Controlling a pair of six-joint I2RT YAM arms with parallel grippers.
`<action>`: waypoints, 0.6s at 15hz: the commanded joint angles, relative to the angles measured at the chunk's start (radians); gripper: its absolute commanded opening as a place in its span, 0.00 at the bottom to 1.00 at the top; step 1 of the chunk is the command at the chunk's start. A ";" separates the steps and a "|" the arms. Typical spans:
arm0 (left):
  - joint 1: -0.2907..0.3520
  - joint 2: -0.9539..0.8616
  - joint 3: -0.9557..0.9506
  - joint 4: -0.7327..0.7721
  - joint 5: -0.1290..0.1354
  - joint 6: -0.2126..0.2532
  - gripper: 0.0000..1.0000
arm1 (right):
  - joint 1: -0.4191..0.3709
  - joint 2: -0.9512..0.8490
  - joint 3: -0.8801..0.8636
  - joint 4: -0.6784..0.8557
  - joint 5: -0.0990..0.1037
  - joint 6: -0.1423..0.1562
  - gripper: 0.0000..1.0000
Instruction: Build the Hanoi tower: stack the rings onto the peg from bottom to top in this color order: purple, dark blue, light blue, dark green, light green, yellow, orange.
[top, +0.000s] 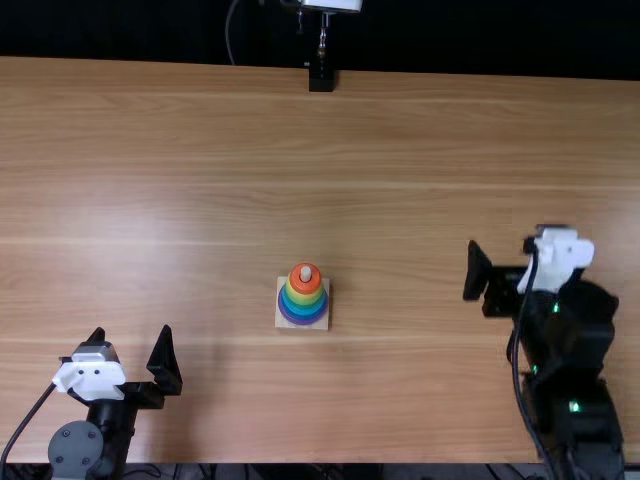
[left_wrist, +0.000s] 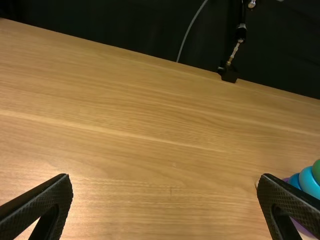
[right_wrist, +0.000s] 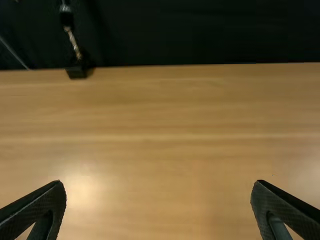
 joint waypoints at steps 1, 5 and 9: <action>0.002 -0.012 -0.055 -0.019 0.012 0.004 1.00 | -0.002 -0.112 -0.104 0.018 -0.004 -0.033 1.00; 0.002 -0.012 -0.055 -0.019 0.012 0.004 1.00 | -0.053 -0.466 -0.358 0.024 -0.008 -0.037 1.00; 0.002 -0.012 -0.055 -0.019 0.012 0.004 1.00 | -0.053 -0.739 -0.510 0.022 -0.004 -0.037 1.00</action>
